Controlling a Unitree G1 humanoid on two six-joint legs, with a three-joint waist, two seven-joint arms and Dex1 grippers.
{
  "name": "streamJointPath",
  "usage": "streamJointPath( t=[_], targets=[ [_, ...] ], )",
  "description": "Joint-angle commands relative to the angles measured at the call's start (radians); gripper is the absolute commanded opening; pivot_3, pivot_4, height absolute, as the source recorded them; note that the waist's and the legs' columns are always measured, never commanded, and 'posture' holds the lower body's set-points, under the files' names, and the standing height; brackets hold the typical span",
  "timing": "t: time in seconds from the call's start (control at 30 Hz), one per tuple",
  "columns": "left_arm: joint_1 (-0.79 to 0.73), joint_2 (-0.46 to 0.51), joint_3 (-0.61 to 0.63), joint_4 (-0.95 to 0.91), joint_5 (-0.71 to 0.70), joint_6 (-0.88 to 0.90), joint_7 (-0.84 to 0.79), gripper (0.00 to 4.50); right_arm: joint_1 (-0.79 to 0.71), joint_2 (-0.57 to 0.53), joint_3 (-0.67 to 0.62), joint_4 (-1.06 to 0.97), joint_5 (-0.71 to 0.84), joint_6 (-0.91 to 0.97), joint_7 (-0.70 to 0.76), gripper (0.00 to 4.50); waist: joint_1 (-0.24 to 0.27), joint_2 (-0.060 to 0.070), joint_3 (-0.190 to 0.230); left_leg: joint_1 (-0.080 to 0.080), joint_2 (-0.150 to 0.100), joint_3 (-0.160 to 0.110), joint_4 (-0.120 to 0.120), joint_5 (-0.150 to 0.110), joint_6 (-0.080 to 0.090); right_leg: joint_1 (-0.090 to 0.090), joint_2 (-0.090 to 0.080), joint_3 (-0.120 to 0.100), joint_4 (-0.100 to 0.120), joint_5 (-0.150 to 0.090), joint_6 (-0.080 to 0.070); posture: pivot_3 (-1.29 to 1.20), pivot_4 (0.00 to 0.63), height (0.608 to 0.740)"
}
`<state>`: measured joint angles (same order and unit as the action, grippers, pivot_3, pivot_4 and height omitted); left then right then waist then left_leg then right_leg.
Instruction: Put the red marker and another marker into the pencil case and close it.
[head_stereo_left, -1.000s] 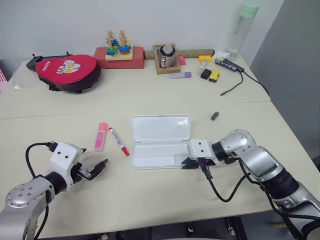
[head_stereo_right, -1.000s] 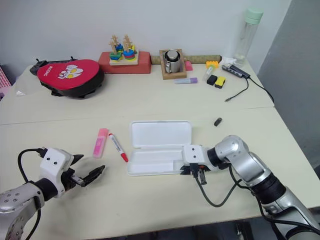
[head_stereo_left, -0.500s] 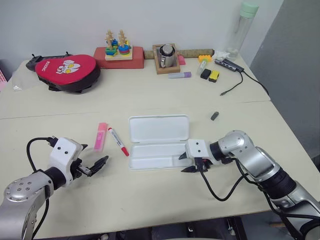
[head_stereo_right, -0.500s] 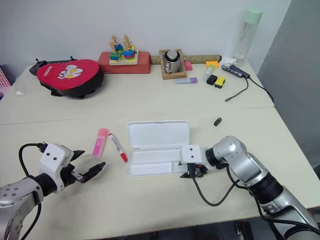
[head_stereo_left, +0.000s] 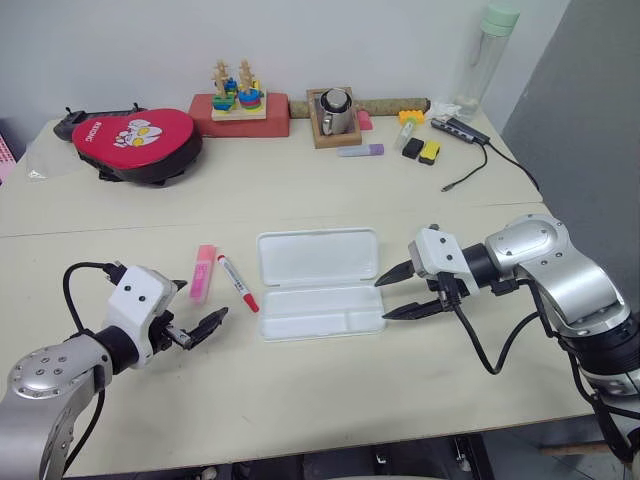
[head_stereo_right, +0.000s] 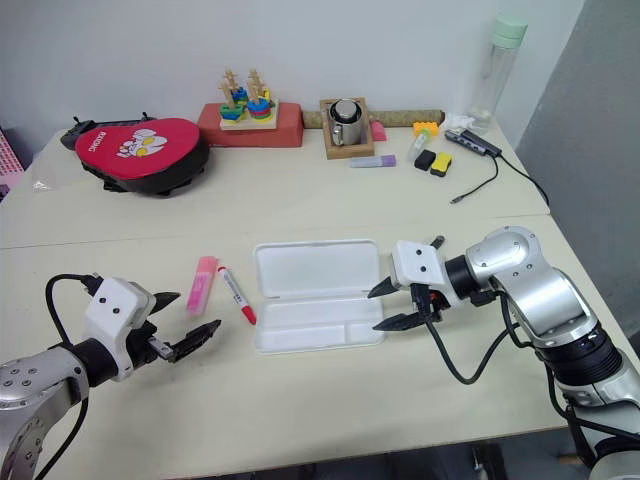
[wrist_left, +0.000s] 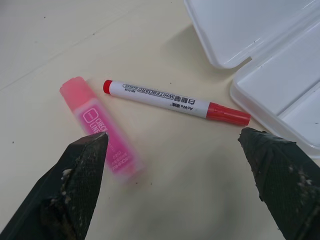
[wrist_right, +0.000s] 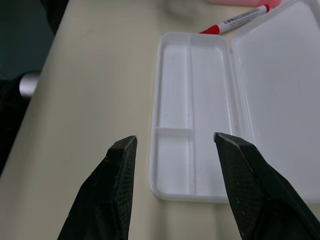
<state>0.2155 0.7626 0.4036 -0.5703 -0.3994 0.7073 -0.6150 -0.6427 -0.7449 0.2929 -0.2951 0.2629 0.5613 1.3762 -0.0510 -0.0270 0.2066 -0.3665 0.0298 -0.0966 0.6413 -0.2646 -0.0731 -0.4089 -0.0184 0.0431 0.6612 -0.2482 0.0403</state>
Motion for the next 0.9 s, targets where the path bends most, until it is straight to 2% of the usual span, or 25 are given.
streamJointPath(
  t=[0.03,0.2,0.3,0.67,0.9],
  targets=[
    [-0.093,-0.05,-0.023,-0.058,-0.015,0.128,0.129,4.5,-0.032,0.021,-0.033,-0.021,0.041,0.021,-0.033,2.55,0.0,0.0,0.0,0.0,0.0,0.0,0.0,0.0,0.0,0.0,0.0,0.0,0.0,0.0,0.0,0.0,0.15,0.74],
    [-0.219,-0.182,-0.112,-0.089,-0.002,0.296,0.307,4.5,-0.047,0.036,-0.03,0.016,0.049,0.003,-0.062,2.55,0.001,0.0,0.0,-0.001,-0.001,0.0,0.002,0.0,0.0,0.001,0.0,0.001,0.0,0.001,0.002,0.0,0.15,0.74],
    [-0.25,-0.22,-0.135,-0.106,-0.005,0.343,0.342,4.5,-0.047,0.034,-0.029,0.027,0.05,-0.006,-0.061,2.55,0.004,-0.001,0.0,-0.001,-0.001,-0.001,0.002,0.0,0.0,0.001,0.0,0.0,0.0,0.001,0.002,0.0,0.15,0.74],
    [-0.318,-0.273,-0.161,-0.114,0.008,0.457,0.432,4.5,-0.042,0.032,-0.03,0.02,0.058,0.001,-0.078,2.55,0.005,-0.001,0.0,-0.001,-0.001,-0.001,0.002,0.0,0.0,0.001,0.0,0.0,0.0,0.001,0.002,0.0,0.15,0.74],
    [-0.349,-0.313,-0.167,-0.076,0.012,0.468,0.458,4.5,-0.042,0.033,-0.03,0.01,0.062,0.012,-0.09,2.55,0.009,-0.001,0.0,-0.001,-0.001,-0.001,0.002,0.0,0.0,0.001,0.0,0.0,0.0,0.001,0.002,0.0,0.15,0.74]
  ],
)
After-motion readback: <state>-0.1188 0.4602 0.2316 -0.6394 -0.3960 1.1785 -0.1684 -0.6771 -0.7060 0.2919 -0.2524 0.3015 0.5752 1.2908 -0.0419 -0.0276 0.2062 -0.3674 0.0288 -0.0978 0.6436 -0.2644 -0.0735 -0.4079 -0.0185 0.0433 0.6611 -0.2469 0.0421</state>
